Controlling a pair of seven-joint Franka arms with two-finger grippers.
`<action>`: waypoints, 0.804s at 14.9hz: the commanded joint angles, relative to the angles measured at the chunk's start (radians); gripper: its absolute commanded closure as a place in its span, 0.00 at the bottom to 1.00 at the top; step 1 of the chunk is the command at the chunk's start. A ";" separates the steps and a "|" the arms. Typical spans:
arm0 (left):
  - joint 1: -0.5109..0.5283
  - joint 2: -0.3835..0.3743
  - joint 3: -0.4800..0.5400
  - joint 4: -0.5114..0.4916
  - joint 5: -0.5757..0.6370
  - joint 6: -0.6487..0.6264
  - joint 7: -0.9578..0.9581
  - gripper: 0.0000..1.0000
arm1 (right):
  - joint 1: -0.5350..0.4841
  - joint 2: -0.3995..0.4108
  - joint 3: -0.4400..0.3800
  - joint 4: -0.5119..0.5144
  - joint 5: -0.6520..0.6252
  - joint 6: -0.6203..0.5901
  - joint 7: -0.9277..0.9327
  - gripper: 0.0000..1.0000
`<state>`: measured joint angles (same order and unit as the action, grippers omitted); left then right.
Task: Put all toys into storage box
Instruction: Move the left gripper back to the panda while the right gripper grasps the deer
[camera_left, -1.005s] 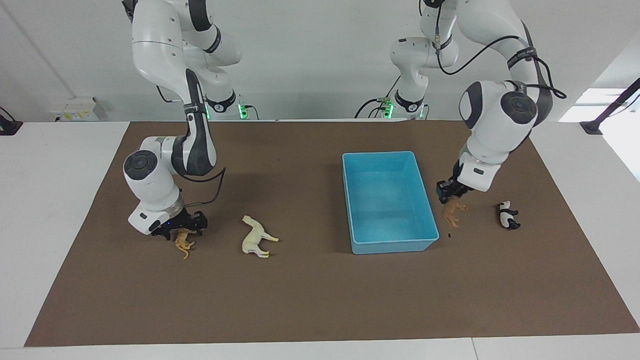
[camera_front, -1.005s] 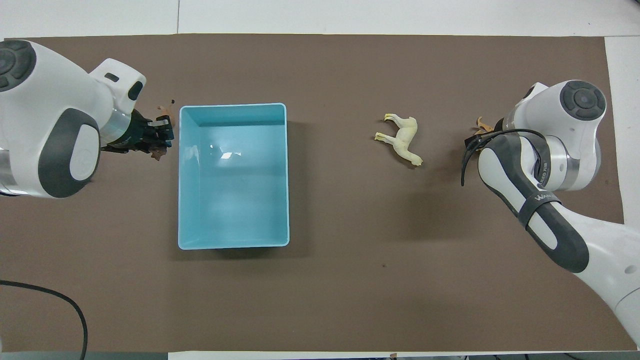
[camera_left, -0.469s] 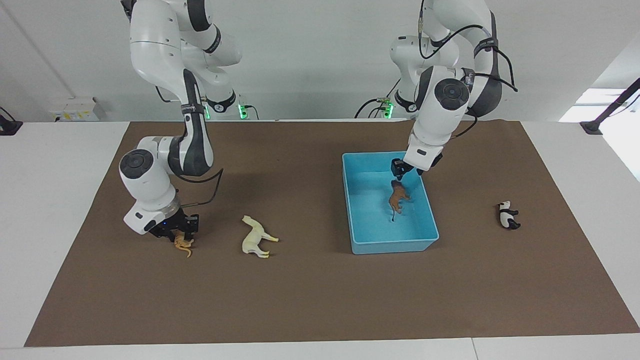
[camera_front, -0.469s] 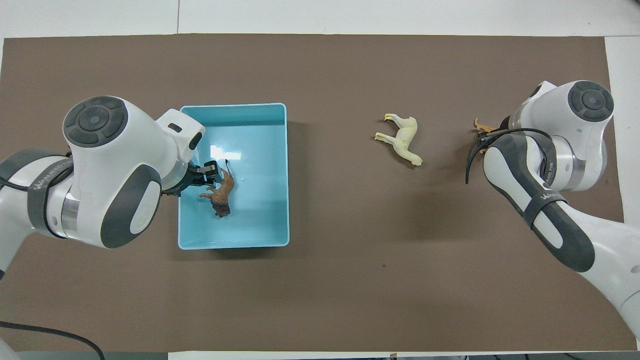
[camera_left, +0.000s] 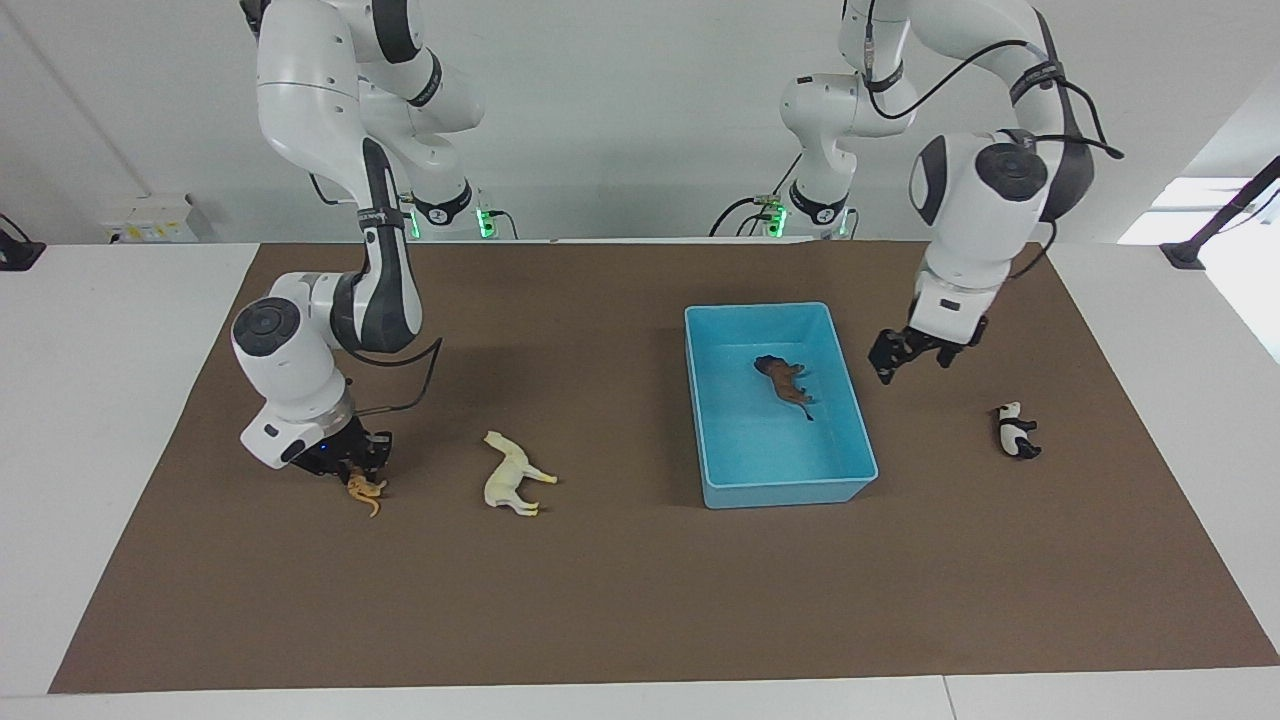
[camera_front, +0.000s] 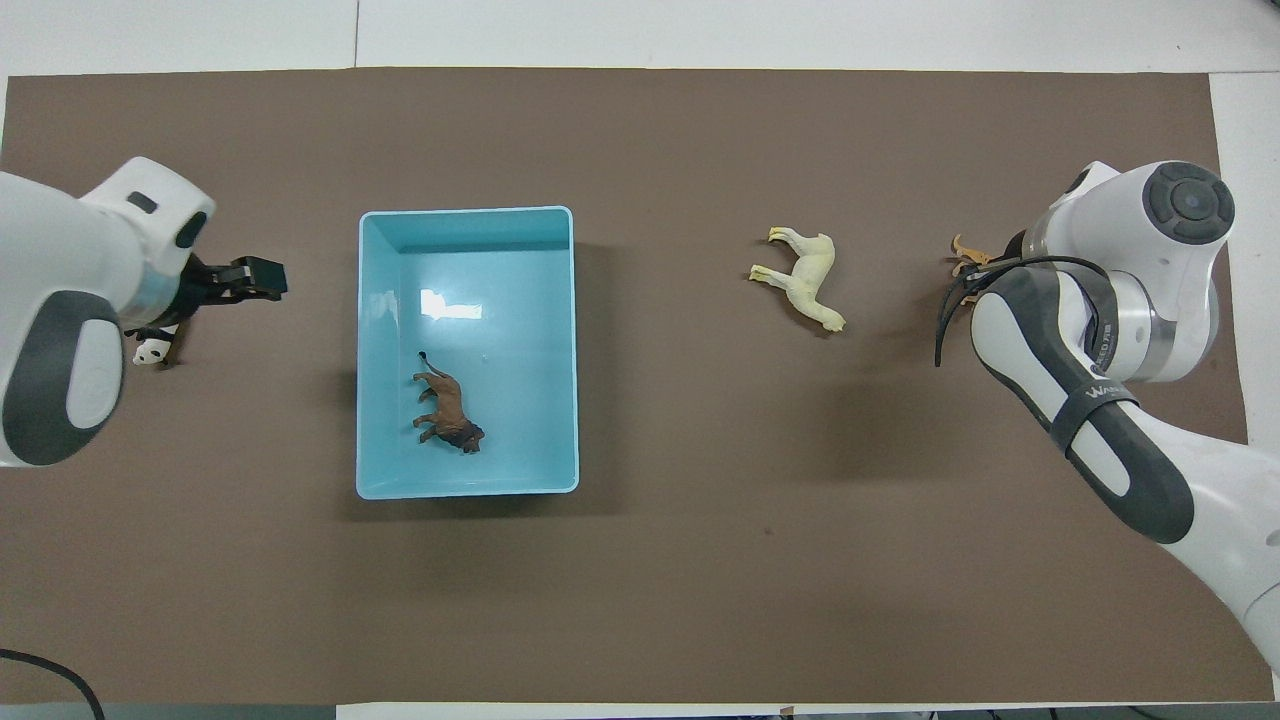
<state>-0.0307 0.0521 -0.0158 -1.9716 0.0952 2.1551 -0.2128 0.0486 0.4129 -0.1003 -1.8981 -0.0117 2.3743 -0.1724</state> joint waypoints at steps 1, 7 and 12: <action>0.127 0.040 -0.010 -0.024 0.012 0.141 0.211 0.00 | -0.015 -0.011 0.008 -0.006 0.004 0.003 -0.016 1.00; 0.232 0.173 -0.009 -0.030 0.012 0.362 0.387 0.00 | -0.012 -0.017 0.008 0.054 0.004 -0.072 -0.013 1.00; 0.279 0.268 -0.009 -0.079 0.012 0.512 0.444 0.00 | 0.019 -0.037 0.014 0.232 0.006 -0.317 -0.006 1.00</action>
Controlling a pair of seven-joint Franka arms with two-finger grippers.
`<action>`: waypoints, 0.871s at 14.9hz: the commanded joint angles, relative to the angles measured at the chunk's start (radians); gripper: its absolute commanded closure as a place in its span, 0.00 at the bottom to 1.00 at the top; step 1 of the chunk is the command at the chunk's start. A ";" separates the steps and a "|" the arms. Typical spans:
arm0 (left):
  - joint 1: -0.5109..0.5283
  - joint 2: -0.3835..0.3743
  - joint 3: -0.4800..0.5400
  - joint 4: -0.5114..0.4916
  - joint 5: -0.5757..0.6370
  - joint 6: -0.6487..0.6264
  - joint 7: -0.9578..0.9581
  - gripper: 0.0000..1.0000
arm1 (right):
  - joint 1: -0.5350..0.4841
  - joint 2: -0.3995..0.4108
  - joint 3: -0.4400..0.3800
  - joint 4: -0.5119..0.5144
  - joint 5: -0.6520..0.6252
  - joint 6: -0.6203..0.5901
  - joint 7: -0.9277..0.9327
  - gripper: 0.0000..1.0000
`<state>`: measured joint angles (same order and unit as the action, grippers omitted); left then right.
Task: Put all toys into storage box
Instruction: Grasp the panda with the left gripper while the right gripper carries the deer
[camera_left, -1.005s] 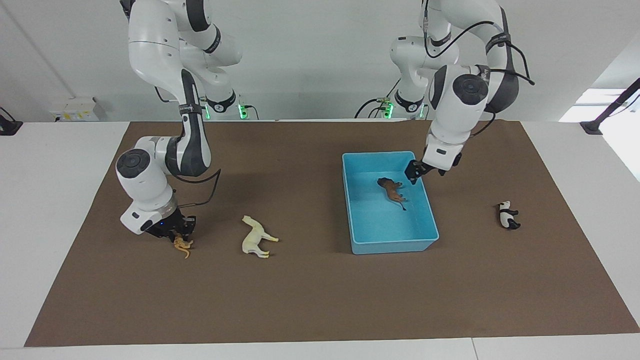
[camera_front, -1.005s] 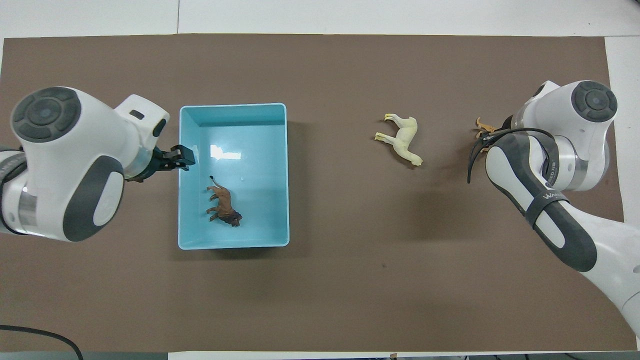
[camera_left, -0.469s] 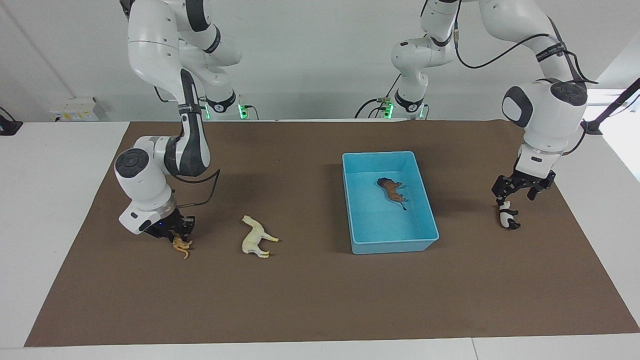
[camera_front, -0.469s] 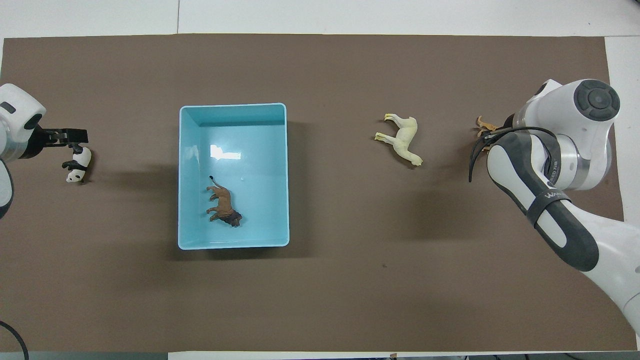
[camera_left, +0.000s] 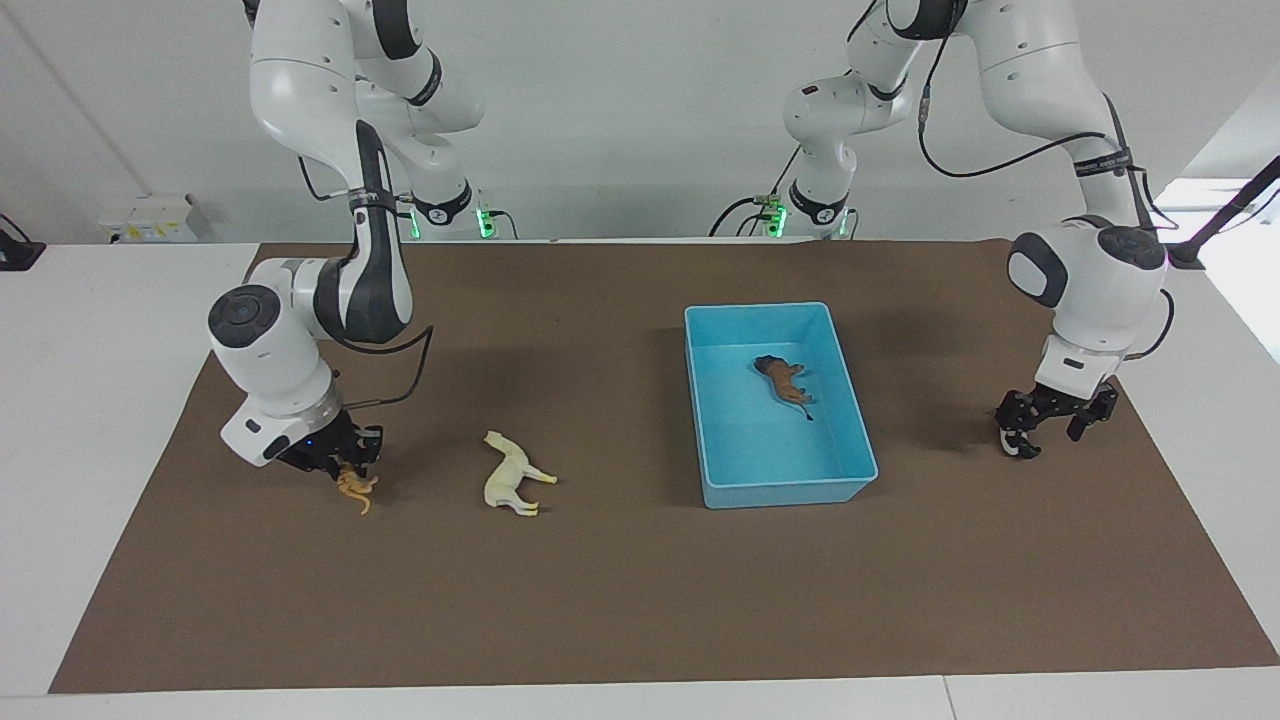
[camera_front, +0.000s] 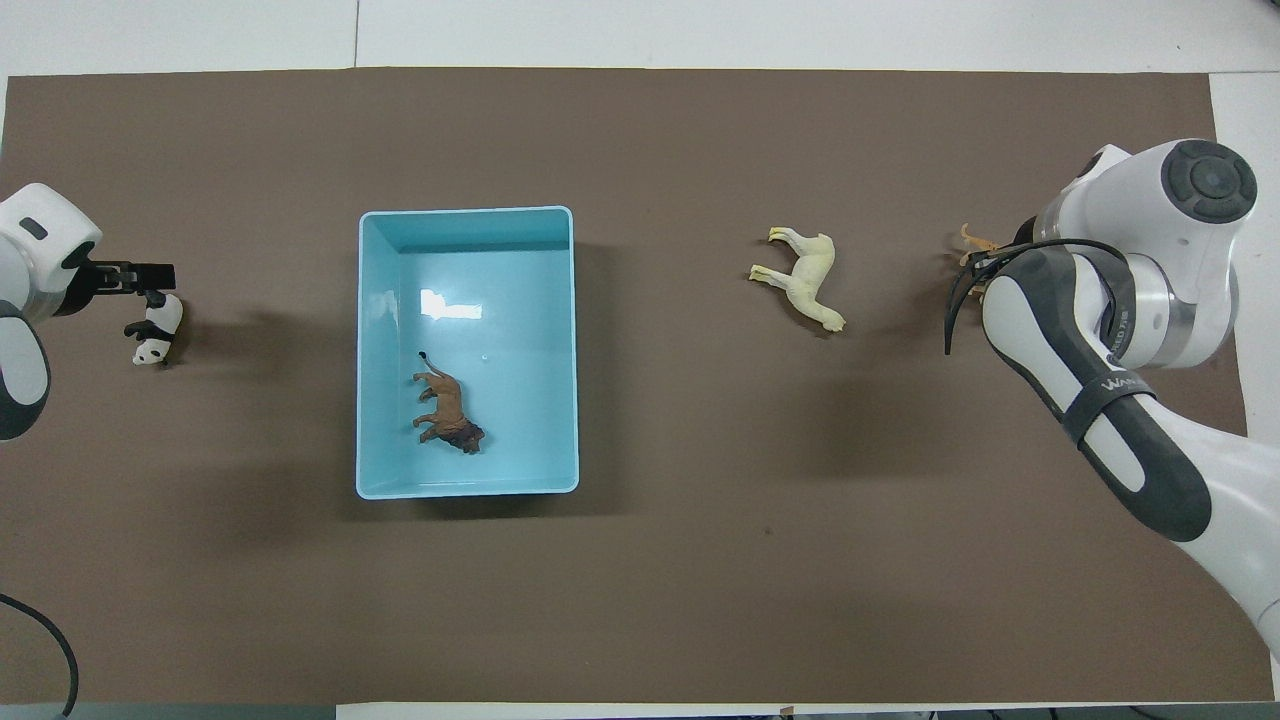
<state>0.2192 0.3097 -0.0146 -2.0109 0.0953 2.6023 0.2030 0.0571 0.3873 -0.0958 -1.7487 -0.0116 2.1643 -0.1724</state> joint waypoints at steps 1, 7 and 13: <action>0.020 0.011 -0.010 -0.049 0.012 0.064 0.029 0.00 | 0.035 -0.019 0.010 0.138 0.015 -0.170 0.013 1.00; 0.014 0.017 -0.010 -0.068 0.012 0.059 0.027 0.58 | 0.304 0.059 0.010 0.477 0.085 -0.380 0.410 1.00; 0.014 0.020 -0.010 -0.019 0.012 -0.007 0.018 1.00 | 0.533 0.090 0.010 0.515 0.165 -0.252 0.597 1.00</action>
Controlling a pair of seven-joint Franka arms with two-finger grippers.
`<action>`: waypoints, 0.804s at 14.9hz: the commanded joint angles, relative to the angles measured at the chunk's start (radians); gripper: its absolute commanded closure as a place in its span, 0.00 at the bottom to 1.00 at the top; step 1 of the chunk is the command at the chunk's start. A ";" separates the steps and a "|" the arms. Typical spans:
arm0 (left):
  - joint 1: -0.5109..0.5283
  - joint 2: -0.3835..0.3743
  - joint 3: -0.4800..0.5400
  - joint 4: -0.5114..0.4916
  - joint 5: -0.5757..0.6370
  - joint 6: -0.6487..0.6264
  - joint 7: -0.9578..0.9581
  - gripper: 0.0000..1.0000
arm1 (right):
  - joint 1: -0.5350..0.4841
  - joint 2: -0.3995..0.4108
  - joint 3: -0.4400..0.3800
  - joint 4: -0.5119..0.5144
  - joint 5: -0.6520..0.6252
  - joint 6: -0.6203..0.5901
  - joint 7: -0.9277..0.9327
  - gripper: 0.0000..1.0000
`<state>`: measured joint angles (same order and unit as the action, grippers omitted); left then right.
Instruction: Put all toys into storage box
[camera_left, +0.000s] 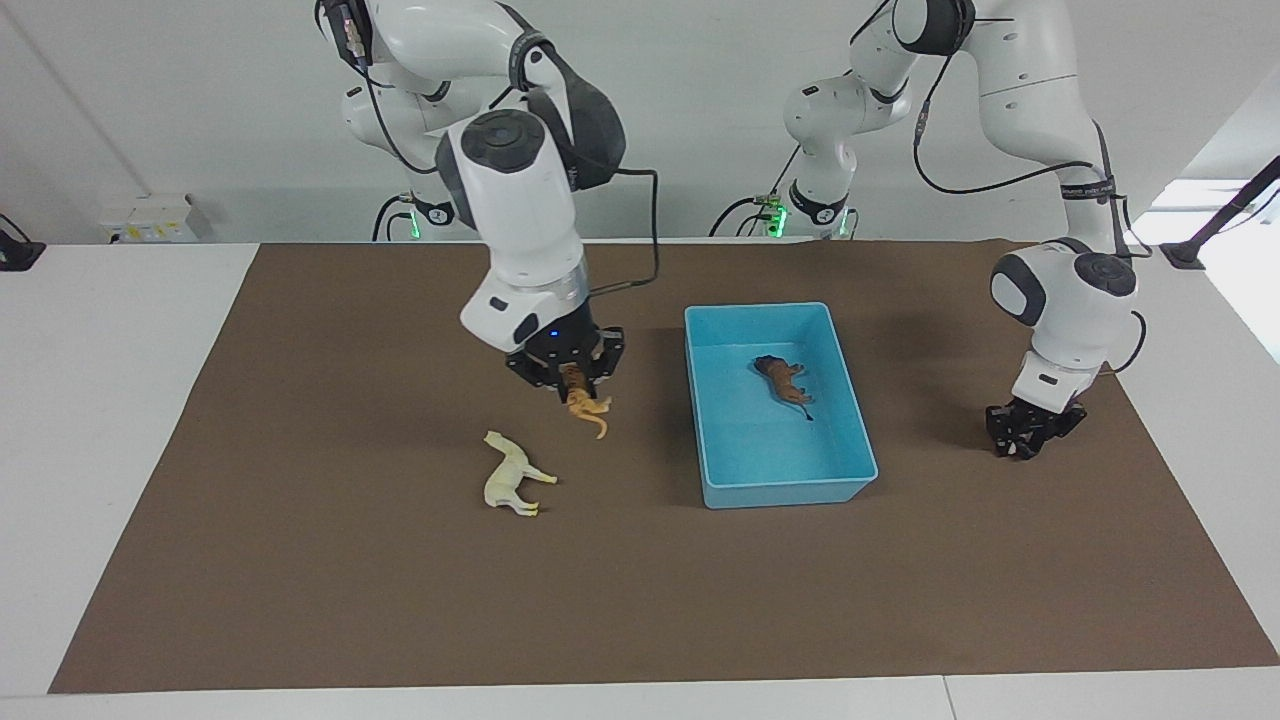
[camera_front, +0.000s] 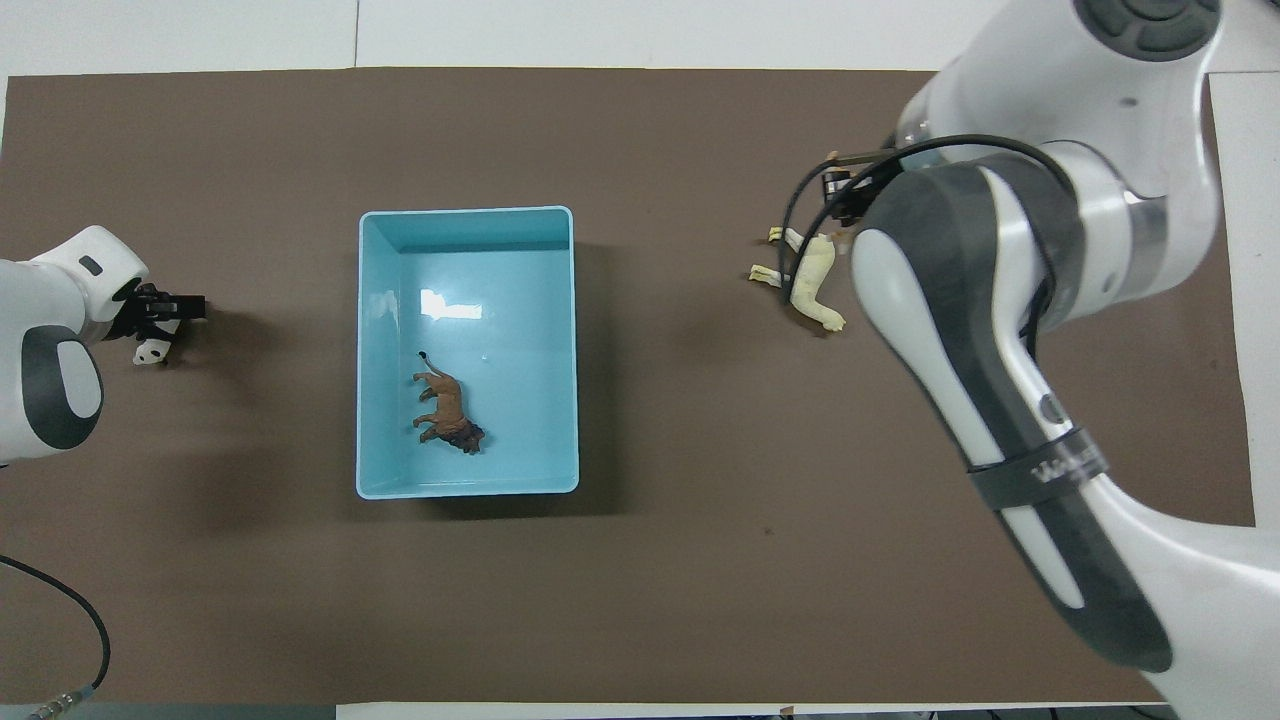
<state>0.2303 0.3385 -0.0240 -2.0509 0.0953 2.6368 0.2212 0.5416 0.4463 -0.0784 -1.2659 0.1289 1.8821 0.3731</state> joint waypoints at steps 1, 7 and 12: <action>0.001 -0.003 -0.001 0.056 0.012 -0.082 -0.003 1.00 | 0.084 0.052 -0.009 0.034 0.023 0.044 0.076 1.00; -0.084 -0.003 -0.001 0.316 0.009 -0.442 -0.146 1.00 | 0.243 0.199 -0.017 0.040 -0.011 0.236 0.231 1.00; -0.192 -0.010 -0.007 0.460 -0.052 -0.682 -0.356 1.00 | 0.273 0.207 -0.011 0.030 -0.032 0.282 0.254 1.00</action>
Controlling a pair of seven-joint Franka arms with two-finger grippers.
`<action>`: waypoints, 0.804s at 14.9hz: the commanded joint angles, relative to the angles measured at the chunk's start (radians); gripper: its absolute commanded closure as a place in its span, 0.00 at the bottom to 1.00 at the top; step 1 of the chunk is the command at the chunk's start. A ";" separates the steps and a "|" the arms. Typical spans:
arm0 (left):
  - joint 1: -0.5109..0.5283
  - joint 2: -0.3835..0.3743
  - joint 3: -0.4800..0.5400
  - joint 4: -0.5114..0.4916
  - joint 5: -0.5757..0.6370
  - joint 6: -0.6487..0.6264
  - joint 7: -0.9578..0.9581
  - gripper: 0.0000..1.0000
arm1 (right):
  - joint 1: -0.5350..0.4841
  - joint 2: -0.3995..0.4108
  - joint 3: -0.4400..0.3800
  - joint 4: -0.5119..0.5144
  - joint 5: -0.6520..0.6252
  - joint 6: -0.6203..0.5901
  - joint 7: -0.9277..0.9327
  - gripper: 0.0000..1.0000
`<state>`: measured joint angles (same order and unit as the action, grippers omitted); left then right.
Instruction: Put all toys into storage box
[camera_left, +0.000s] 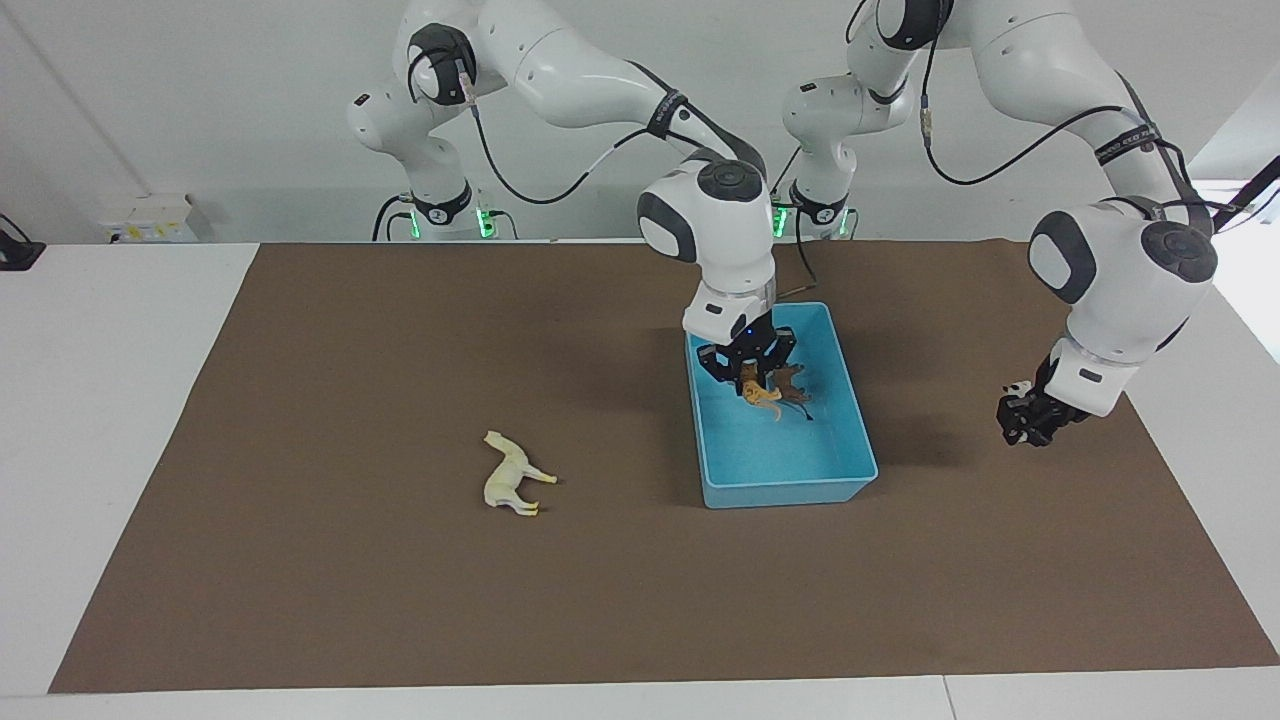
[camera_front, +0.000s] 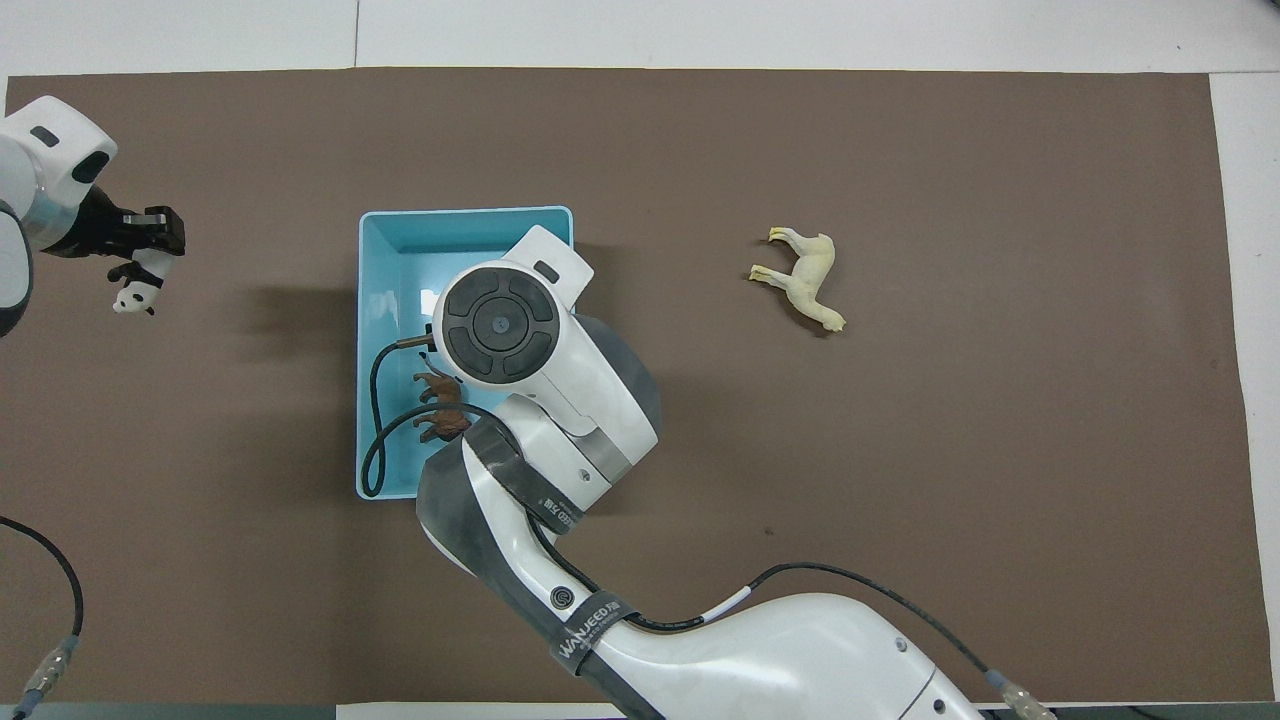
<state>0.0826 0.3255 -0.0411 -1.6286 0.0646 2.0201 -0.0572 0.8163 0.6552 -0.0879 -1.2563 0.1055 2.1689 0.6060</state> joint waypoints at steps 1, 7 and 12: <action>-0.058 -0.012 0.009 0.039 -0.023 -0.086 -0.111 1.00 | 0.009 -0.003 -0.003 0.018 -0.001 -0.004 0.043 0.49; -0.075 -0.097 -0.006 0.027 -0.201 -0.201 -0.190 1.00 | 0.001 -0.006 -0.007 0.058 0.000 -0.130 0.170 0.00; -0.242 -0.124 -0.016 -0.026 -0.203 -0.167 -0.473 1.00 | -0.147 -0.049 -0.013 0.097 -0.015 -0.201 0.140 0.00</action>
<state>-0.0940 0.2309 -0.0689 -1.5982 -0.1276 1.8186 -0.4363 0.7370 0.6346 -0.1146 -1.1662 0.1037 1.9958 0.7600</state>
